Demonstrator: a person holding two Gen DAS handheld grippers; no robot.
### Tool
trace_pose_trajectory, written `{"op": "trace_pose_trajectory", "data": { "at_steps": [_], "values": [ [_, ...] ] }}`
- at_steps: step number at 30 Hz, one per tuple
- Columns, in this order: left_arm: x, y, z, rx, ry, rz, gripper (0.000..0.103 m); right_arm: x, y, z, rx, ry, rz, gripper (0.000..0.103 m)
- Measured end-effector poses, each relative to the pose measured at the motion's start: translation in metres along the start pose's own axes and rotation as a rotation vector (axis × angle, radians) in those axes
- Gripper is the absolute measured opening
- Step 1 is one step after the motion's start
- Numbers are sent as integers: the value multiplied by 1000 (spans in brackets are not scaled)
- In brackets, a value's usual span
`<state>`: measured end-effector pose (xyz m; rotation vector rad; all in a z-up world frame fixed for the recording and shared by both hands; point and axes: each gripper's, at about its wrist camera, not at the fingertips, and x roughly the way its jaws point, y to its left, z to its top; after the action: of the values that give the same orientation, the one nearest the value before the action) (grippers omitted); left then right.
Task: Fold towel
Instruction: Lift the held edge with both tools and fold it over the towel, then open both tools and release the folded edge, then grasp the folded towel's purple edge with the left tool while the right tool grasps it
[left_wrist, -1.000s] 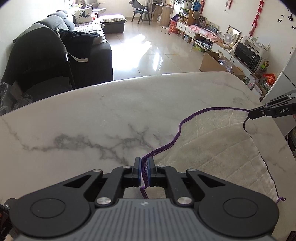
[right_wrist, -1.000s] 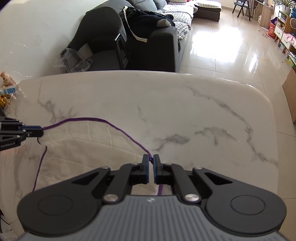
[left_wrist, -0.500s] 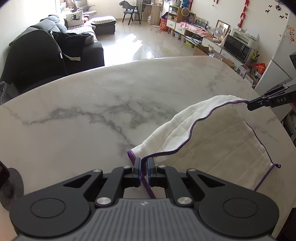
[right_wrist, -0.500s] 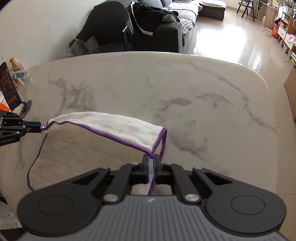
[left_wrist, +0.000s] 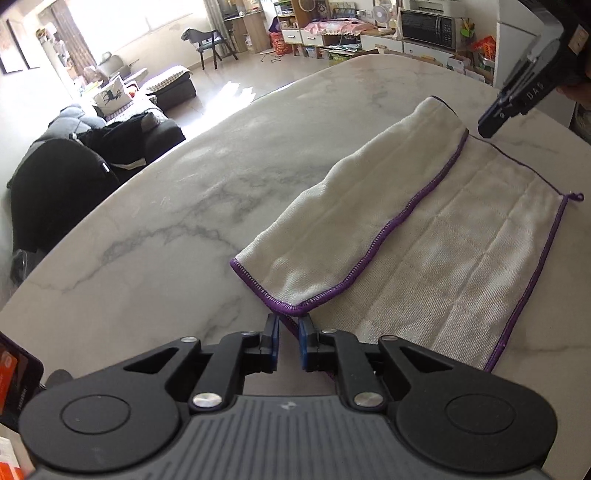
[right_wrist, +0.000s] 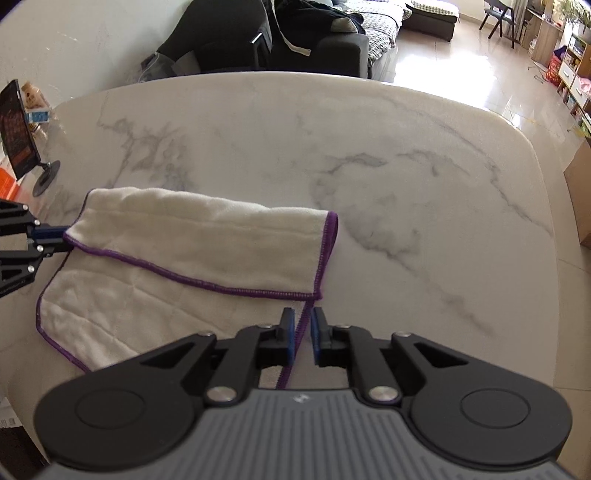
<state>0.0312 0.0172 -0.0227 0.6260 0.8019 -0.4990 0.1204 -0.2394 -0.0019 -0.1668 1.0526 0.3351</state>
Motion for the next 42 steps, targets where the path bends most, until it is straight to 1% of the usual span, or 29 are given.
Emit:
{"op": "trace_pose_trajectory", "data": {
  "at_steps": [1, 2, 3, 4, 5, 6, 7, 13, 15, 18, 20, 26, 28, 29, 31, 32, 33, 36, 39, 42],
  "values": [
    [0, -3, -1, 29, -8, 11, 14, -1, 5, -2, -48, -16, -23, 16],
    [-1, -7, -3, 73, -18, 30, 16, -1, 9, -4, -93, -29, -40, 18],
    [0, -9, -5, 98, -28, 47, 24, -1, 13, -7, -138, -42, -56, 22],
    [0, -12, -7, 124, -39, 64, 29, -2, 17, -9, -183, -55, -72, 24],
    [0, -14, -8, 149, -50, 81, 36, -2, 18, -10, -203, -64, -72, 28],
    [0, -14, -10, 159, -57, 80, 38, -1, 19, -12, -221, -73, -71, 35],
    [1, -14, -11, 169, -64, 79, 38, -1, 20, -13, -239, -82, -69, 37],
    [7, -5, -18, 148, -94, 54, 37, 6, 4, -6, -148, -92, -4, 44],
    [9, -3, -20, 148, -101, 31, 32, 8, -1, -4, -117, -96, 18, 47],
    [10, -1, -19, 150, -108, 0, 27, 12, -10, -1, -71, -101, 50, 52],
    [11, 0, -17, 157, -120, -16, 26, 14, -15, 1, -39, -104, 72, 55],
    [13, -9, -15, 225, -180, -8, 26, 21, -32, 8, 54, -114, 138, 56],
    [18, -12, -15, 251, -182, -7, 26, 24, -35, 9, 68, -111, 149, 56],
    [21, -13, -15, 262, -180, -5, 25, 25, -35, 10, 79, -109, 158, 55],
    [20, -20, -15, 277, -182, 0, 15, 25, -36, 10, 92, -108, 171, 51],
    [19, -23, -15, 281, -188, 3, 11, 24, -36, 11, 94, -109, 175, 42],
    [20, -23, -15, 281, -193, 4, 9, 23, -36, 11, 95, -109, 178, 38],
    [19, -21, -15, 274, -215, 2, 7, 19, -35, 11, 100, -111, 189, 18],
    [15, -19, -15, 272, -240, -6, 6, 14, -35, 12, 105, -112, 200, 14],
    [13, -19, -15, 264, -256, -4, 6, 6, -33, 11, 104, -129, 203, 14]
  ]
}}
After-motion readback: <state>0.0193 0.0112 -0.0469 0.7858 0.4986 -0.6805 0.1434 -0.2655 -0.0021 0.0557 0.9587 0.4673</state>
